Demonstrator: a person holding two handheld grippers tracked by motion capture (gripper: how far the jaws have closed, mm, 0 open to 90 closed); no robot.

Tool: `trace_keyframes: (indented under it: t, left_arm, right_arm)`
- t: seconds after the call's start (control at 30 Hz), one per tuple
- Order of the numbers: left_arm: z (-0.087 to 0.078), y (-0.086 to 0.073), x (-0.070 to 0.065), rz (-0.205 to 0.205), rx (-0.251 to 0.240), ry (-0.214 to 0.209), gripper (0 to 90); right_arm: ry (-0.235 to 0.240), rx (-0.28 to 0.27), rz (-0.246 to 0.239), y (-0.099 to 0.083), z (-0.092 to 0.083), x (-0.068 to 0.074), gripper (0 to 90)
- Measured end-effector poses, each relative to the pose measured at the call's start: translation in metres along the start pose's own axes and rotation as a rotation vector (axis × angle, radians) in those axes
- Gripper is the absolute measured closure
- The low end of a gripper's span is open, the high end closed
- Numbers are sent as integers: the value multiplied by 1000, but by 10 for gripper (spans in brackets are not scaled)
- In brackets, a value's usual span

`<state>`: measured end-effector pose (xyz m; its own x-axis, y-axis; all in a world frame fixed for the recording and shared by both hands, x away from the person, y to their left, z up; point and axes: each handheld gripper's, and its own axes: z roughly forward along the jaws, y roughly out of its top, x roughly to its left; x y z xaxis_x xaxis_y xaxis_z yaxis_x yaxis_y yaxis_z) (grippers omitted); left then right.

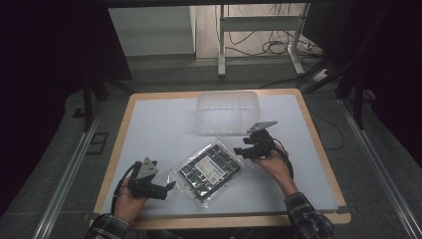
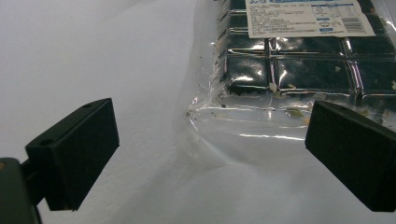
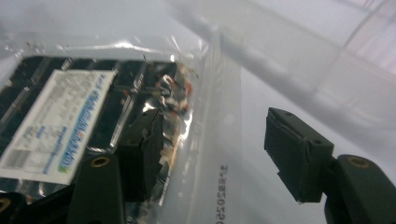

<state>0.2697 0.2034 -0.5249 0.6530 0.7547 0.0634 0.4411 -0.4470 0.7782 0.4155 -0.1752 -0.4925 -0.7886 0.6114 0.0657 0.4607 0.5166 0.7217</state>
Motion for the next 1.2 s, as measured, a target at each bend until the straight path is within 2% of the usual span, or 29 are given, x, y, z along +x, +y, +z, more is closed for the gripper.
trace_keyframes:
  t: [0.23,0.3,0.47,0.6,0.7,0.87,0.97,1.1,1.2]
  left_arm:
    - [0,0,0,-1,1,-3,24]
    - [0,0,0,-2,1,-3,24]
    - [0,0,-1,10,10,-4,25]
    - [1,0,-1,13,12,-6,27]
    - [2,0,-2,17,15,-4,28]
    - [2,0,-2,20,17,-4,29]
    - [2,0,-3,21,17,-4,30]
    - [2,0,-3,23,17,-4,31]
    - [2,0,-3,23,17,-3,31]
  right_arm:
    - [66,30,26,-14,13,-10,383]
    - [90,36,48,-16,14,-11,398]
    - [131,60,63,-18,16,-10,494]
    - [120,64,36,-16,14,-3,564]
    - [126,62,37,-15,12,0,616]
    - [94,89,10,-17,14,4,710]
    - [101,90,8,-17,13,7,727]
    - [90,121,9,-18,19,11,745]
    - [68,121,21,-17,18,12,862]
